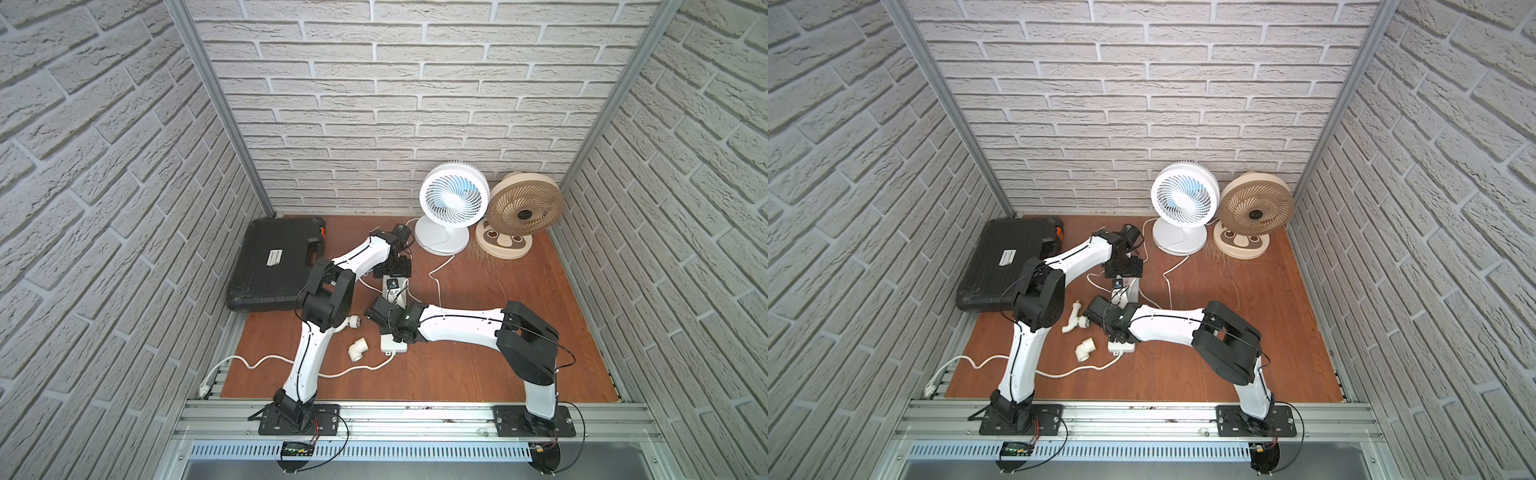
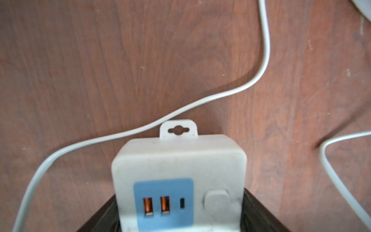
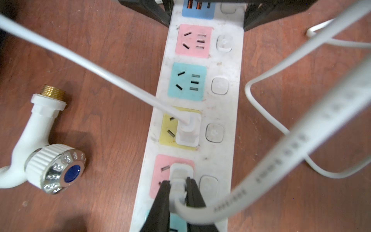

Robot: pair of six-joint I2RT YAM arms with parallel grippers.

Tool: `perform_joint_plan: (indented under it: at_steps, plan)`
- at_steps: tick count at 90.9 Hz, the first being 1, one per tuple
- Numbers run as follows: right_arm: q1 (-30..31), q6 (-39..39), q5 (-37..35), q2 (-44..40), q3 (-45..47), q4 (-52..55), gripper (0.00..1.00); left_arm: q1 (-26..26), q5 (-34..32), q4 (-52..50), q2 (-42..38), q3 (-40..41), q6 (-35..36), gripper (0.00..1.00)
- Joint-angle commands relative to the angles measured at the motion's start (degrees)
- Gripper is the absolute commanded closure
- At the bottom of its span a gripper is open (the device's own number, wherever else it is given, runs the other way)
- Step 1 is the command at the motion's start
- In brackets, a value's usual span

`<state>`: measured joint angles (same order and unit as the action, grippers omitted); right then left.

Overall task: Unplug the desk fan from the power strip
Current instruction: Remove the plug from the socket.

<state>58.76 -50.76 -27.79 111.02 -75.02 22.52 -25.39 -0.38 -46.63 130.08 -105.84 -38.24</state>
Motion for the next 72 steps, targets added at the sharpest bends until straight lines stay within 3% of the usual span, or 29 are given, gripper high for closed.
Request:
perform_joint_plan:
  at_steps: [1,29,72]
  plan:
    - [-1.4,-3.2,5.0,-3.2,3.8,-4.1,0.97,2.6,-2.8,-2.6,4.5,3.9,-0.7,1.00]
    - [-1.9,-2.9,4.9,-3.6,3.3,-3.0,0.97,2.6,-2.7,-2.4,4.3,4.3,-0.7,1.00]
    - [1.6,2.0,-5.0,2.7,-8.1,8.5,0.97,2.5,-2.3,-2.1,4.6,4.4,-0.8,1.00]
